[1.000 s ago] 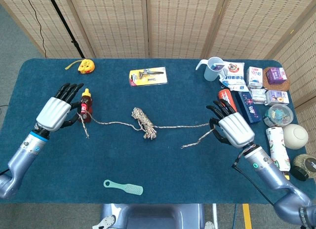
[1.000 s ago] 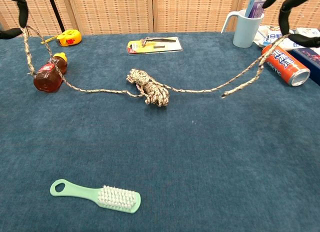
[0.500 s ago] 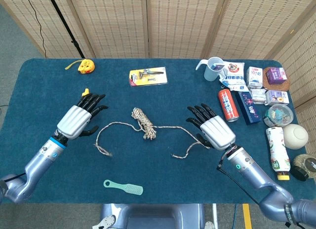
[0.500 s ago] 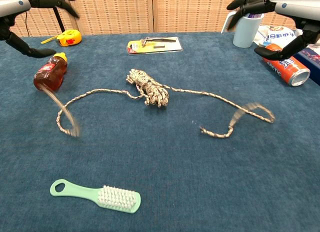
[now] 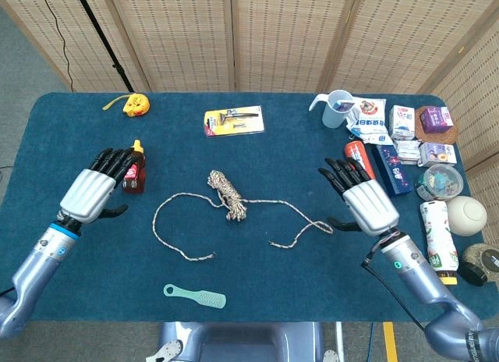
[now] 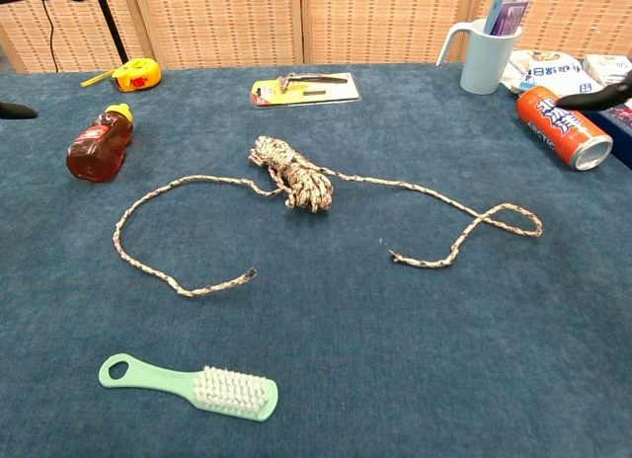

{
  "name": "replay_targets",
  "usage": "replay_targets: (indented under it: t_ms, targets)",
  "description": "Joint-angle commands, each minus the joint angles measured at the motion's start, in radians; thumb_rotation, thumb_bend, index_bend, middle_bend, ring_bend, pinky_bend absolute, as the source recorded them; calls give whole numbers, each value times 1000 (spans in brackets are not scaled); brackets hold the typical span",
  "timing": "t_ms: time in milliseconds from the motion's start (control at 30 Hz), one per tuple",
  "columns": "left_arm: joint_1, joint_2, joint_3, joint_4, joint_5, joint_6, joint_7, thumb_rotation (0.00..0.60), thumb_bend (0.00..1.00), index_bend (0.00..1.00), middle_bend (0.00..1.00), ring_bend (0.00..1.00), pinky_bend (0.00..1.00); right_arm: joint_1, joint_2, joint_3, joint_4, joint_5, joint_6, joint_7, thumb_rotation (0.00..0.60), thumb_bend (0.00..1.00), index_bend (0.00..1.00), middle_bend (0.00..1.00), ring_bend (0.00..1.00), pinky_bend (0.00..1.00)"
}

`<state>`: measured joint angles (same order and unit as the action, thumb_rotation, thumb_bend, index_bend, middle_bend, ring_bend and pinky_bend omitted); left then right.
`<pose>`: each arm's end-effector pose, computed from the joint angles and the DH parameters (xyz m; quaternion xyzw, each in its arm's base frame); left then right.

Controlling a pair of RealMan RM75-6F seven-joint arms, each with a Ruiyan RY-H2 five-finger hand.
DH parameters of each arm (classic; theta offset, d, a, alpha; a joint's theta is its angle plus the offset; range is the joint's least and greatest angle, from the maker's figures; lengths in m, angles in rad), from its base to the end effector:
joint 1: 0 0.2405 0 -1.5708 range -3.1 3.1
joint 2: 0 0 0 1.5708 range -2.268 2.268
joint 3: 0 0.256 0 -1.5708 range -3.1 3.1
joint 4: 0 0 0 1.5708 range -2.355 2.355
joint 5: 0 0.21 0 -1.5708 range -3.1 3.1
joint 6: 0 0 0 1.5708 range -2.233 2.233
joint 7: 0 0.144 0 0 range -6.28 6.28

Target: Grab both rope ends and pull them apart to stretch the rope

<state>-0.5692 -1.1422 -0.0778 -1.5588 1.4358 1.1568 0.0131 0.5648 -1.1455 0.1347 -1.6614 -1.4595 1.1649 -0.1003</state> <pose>-0.2207 0.3205 0.1221 -0.7251 -0.3119 -0.4008 0.4651 -0.1868 -0.3151 0.1172 0.7270 -0.2893 0.4309 0.4496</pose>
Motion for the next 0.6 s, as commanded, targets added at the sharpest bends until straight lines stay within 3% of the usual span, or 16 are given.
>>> replay_targets:
  t_ms: [33, 167, 400, 600]
  targets:
    - [42, 36, 15, -24, -12, 38, 12, 600, 179, 110, 0, 0, 0, -33, 17, -4, 17, 7, 37, 26, 600, 276, 146, 0, 0, 0]
    - [121, 84, 42, -40, -12, 114, 7, 600, 188, 216, 15, 0, 0, -96, 41, -17, 45, 16, 103, 47, 600, 276, 222, 23, 3, 0]
    - [195, 131, 75, -59, -7, 169, 15, 600, 191, 231, 34, 0, 0, -159, 63, -32, 42, 35, 157, 41, 600, 276, 248, 48, 12, 0]
    - [318, 159, 116, -92, 20, 301, -1, 600, 191, 231, 35, 0, 0, -258, 91, -65, 18, 53, 236, 36, 600, 276, 263, 60, 12, 0]
